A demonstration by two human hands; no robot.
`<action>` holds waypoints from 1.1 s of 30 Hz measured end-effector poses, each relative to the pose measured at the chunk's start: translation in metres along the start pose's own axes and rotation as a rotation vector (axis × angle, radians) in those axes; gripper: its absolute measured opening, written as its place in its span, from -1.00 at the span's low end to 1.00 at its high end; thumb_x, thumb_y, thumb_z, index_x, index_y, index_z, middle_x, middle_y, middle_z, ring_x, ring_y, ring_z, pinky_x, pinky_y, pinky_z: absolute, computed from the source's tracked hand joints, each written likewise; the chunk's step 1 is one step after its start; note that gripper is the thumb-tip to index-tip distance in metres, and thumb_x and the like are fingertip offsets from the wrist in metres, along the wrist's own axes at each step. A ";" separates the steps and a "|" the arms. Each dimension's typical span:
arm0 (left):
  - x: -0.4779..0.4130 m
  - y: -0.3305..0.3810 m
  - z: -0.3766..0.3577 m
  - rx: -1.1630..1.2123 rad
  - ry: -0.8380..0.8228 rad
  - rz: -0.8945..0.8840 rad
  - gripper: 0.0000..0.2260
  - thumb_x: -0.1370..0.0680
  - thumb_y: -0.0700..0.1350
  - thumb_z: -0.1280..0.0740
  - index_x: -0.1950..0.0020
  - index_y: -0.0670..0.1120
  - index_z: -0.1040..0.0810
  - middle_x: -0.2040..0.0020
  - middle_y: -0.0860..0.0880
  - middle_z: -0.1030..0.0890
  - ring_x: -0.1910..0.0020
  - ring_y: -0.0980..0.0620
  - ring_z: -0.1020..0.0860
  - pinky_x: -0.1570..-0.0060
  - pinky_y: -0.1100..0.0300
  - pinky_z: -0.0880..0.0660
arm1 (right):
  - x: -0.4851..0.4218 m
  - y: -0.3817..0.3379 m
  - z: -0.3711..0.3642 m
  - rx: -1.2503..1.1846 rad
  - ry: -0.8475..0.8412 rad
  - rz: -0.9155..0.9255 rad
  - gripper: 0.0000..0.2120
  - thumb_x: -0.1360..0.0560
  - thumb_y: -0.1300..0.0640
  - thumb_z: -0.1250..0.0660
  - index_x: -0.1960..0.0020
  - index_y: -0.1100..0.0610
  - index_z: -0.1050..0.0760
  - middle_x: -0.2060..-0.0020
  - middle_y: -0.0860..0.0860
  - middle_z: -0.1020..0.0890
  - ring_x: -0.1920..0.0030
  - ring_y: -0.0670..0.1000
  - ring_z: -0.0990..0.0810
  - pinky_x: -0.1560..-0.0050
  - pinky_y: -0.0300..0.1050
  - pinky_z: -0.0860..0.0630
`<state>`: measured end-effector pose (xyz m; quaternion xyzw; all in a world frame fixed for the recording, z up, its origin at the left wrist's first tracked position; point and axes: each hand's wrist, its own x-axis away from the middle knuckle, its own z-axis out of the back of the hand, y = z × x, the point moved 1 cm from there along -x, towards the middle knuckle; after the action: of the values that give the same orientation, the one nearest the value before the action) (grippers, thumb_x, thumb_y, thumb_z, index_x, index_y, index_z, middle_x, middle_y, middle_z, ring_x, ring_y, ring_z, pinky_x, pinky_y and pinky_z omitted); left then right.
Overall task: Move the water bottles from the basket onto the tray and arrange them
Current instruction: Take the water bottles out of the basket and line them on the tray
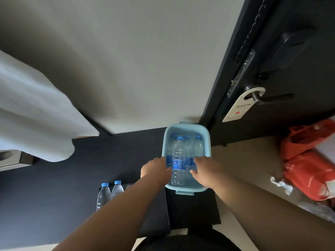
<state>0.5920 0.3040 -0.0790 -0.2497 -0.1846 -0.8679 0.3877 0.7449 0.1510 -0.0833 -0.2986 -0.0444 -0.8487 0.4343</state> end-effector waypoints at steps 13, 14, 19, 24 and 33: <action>-0.059 0.044 -0.058 0.097 -0.089 0.146 -0.43 -0.61 0.24 -0.26 -0.47 -0.12 -0.32 -0.25 -0.09 -0.60 -0.13 -0.13 -0.63 0.11 0.00 -0.53 | -0.050 0.006 -0.032 -0.182 -0.088 -0.177 -0.63 -0.64 -0.09 -0.29 -0.34 0.10 -0.42 -0.16 0.10 -0.57 -0.06 0.13 -0.63 0.06 0.00 -0.57; -0.063 0.045 -0.060 0.103 -0.091 0.163 -0.39 -0.60 0.26 -0.27 -0.48 -0.13 -0.31 -0.27 -0.10 -0.59 -0.17 -0.14 -0.62 0.06 -0.02 -0.54 | -0.055 0.003 -0.035 -0.225 -0.101 -0.220 -0.62 -0.63 -0.08 -0.32 -0.33 0.11 -0.41 -0.17 0.11 -0.57 -0.07 0.14 -0.63 0.06 -0.01 -0.57; -0.080 0.050 -0.071 0.190 -0.109 0.221 -0.27 -0.54 0.34 -0.33 -0.49 -0.14 -0.30 -0.31 -0.11 -0.56 -0.23 -0.16 -0.60 -0.01 -0.05 -0.55 | -0.084 -0.005 -0.049 -0.422 -0.180 -0.493 -0.34 -0.58 -0.09 -0.40 -0.51 0.20 -0.24 -0.44 0.28 -0.42 -0.33 0.26 -0.55 -0.11 0.04 -0.53; -0.093 0.052 -0.080 0.247 -0.120 0.245 -0.18 -0.51 0.35 -0.36 -0.51 -0.19 -0.22 -0.35 -0.15 -0.51 -0.26 -0.20 -0.57 0.00 -0.08 -0.53 | -0.103 -0.009 -0.061 -0.509 -0.183 -0.624 -0.03 -0.43 0.01 -0.53 -0.64 0.18 -0.04 -0.50 0.32 -0.30 -0.44 0.29 -0.43 -0.30 0.11 -0.51; -0.101 0.050 -0.096 0.308 -0.082 0.242 -0.14 -0.50 0.42 -0.30 -0.51 -0.17 -0.15 -0.38 -0.17 -0.45 -0.28 -0.17 -0.53 -0.03 0.00 -0.47 | -0.122 -0.008 -0.074 -0.570 -0.180 -0.719 0.18 -0.36 0.03 -0.58 -0.69 0.15 0.15 -0.55 0.25 -0.25 -0.47 0.30 -0.40 -0.35 0.26 -0.52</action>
<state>0.6605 0.2816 -0.2089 -0.2431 -0.2993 -0.7655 0.5151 0.7582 0.2179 -0.2090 -0.4443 0.0525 -0.8943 0.0077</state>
